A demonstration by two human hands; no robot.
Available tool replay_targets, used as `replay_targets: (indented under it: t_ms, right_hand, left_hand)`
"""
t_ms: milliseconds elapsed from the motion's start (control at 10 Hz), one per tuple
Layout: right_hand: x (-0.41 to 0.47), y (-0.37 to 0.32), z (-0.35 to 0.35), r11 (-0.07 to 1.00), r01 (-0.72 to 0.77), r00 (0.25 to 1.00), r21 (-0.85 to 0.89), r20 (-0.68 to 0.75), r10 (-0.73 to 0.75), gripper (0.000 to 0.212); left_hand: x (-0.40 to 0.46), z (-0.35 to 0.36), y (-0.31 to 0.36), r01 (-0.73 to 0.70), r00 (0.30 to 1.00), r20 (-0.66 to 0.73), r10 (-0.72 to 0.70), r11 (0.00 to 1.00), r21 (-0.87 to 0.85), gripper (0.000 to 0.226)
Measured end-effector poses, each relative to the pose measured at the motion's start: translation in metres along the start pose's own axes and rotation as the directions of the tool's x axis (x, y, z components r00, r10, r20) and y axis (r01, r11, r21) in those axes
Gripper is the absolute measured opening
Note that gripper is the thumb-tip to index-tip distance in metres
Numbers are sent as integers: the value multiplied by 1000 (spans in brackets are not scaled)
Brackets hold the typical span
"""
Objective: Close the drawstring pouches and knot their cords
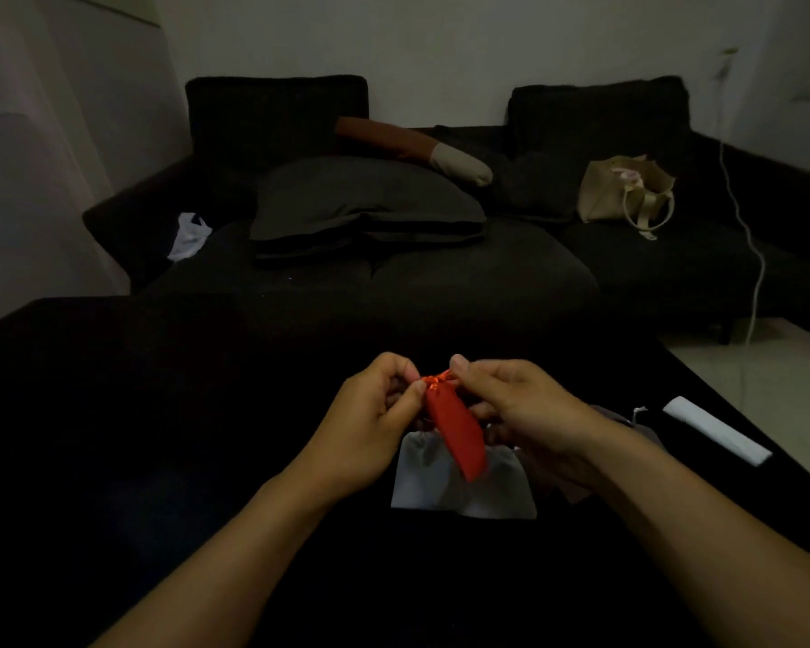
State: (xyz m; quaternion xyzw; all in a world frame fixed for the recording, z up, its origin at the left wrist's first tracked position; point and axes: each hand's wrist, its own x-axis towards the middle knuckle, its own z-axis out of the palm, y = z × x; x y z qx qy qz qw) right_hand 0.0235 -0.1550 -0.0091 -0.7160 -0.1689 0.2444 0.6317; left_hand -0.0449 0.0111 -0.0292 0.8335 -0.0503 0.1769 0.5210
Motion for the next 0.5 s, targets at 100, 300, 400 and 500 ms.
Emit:
replay_targets:
  t_ms: [100,300,400,500]
  right_hand:
    - [-3,4,-9,998,-26,994,-62,106,33,35]
    - [3,18,-51,912,-59,961,-407,-272,-59,27]
    - [11,37,-59,776,-175,949,-606,-315,-32,27]
    - [15,32,-61,698,-173,925,-695,-358,-126,48]
  left_hand:
    - [-3,7,-1,22,999,40,-20,999,-38,7]
    - [5,-8,0,-18,985,-163,51,979,201,28]
    - [8,-20,7,-54,938,-324,121,976,209,39]
    - [7,-26,18,-128,891,-408,200,972,197,56]
